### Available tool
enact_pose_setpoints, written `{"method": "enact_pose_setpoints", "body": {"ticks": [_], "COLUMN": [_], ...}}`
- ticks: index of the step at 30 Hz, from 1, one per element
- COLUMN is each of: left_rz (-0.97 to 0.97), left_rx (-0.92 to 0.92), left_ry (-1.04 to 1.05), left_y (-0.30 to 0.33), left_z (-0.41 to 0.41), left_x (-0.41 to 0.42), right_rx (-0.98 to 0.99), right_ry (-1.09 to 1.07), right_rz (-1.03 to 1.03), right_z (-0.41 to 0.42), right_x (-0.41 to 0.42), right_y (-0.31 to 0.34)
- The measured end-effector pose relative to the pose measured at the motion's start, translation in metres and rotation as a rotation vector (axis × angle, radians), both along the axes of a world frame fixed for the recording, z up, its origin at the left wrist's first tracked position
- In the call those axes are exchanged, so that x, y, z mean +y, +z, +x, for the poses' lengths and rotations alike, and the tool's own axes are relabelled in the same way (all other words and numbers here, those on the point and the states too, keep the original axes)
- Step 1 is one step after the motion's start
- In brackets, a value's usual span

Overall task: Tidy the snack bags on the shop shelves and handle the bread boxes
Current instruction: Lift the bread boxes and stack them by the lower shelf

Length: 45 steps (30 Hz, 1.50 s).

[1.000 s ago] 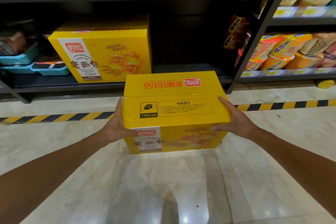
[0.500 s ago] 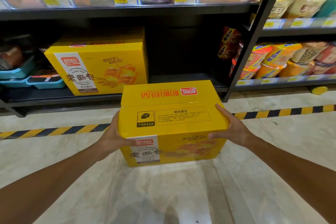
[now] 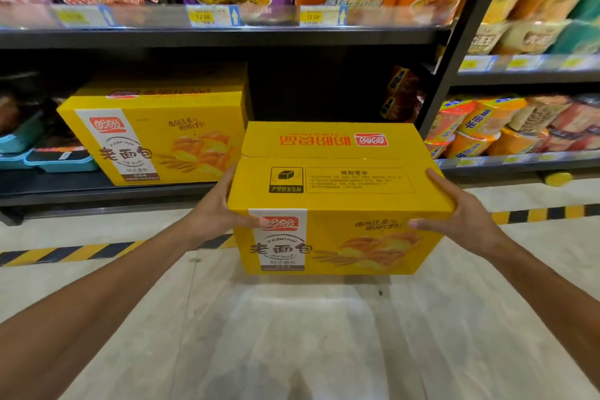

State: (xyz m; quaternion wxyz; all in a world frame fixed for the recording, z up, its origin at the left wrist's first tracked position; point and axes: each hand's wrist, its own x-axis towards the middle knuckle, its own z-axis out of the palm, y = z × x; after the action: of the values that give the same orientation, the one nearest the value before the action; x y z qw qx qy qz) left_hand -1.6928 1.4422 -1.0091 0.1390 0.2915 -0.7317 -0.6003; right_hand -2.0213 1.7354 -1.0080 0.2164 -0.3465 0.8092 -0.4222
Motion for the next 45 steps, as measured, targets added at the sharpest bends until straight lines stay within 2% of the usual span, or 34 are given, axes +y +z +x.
{"method": "enact_pose_setpoints", "body": {"ticks": [8,18,29,36,39,40,43,45], "left_rz": [-0.005,-0.083,-0.057,-0.142,-0.311,-0.461,-1.176,-1.431], "left_rx": [0.070,0.123,0.092,0.046,-0.038,-0.077,-0.183,-0.192], "left_ry": [0.073,0.071,0.069,0.123,0.234,0.264,0.203,0.102], "left_y": [0.031,0.063,0.015,0.019,0.019,0.017,0.003,-0.014], "left_z": [-0.023,-0.061,-0.081,-0.097,-0.105,-0.105,-0.102,-0.104], "left_x": [-0.016,-0.034,-0.054,-0.066,-0.062,-0.056,-0.037,-0.027], "right_rx": [0.092,0.135,0.100,0.226,0.464,0.585,0.970,1.077], "right_ry": [0.042,0.022,0.064,0.030,-0.097,-0.142,-0.115,-0.039], "right_rz": [-0.114,-0.200,-0.162,-0.063,-0.043,-0.068,-0.162,-0.113], "right_z": [-0.039,-0.064,-0.092,-0.112,-0.104,-0.094,-0.060,-0.047], "right_x": [-0.022,-0.032,-0.060,-0.081,-0.088,-0.088,-0.088,-0.089], "right_y": [0.052,0.066,0.012,0.007,0.000,-0.004,-0.025,-0.047]}}
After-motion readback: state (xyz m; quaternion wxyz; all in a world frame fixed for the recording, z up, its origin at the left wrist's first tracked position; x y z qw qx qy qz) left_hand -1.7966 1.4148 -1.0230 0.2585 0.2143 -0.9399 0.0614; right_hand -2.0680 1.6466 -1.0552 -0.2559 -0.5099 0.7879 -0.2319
